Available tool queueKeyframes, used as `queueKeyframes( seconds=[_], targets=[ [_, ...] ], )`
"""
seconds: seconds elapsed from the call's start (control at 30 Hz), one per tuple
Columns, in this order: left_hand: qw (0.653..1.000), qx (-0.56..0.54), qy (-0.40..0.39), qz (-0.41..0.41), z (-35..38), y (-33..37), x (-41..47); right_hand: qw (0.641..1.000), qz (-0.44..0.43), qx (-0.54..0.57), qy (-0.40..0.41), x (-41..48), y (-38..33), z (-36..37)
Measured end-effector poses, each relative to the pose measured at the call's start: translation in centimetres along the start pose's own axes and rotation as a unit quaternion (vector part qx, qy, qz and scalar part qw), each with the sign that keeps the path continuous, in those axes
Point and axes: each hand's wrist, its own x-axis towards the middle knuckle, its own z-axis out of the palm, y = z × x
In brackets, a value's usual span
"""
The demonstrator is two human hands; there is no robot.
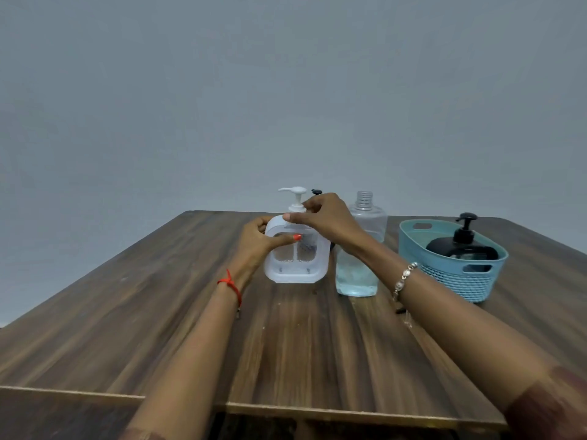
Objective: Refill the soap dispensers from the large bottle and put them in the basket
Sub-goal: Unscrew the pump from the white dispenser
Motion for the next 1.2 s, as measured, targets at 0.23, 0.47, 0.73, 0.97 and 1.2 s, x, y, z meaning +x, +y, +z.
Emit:
queueKeyframes(
  seconds=[0.23,0.47,0.73,0.97,1.2],
  targets=[
    [0.998,-0.028,-0.052,0.015,1.7,1.0,-1.9,0.999,-0.023,-0.040,-0.004,-1.8,-0.4,-2.0],
    [0.992,-0.056,-0.116,0.005,1.9,1.0,-2.1,0.994,-0.071,-0.011,-0.088,-2.0,0.6,-4.2],
    [0.995,-0.052,-0.091,-0.003,2.3,1.1,-1.7,0.957,0.003,0.212,-0.199,-1.0,1.3,-5.7],
    [0.999,-0.027,-0.042,-0.012,2.4,0.7,-1.5,1.000,-0.013,0.014,-0.013,-1.2,1.5,-3.3],
    [0.999,-0.034,-0.024,-0.011,2.2,0.5,-1.1,0.987,0.042,0.146,-0.050,-0.7,1.3,-3.6]
  ],
)
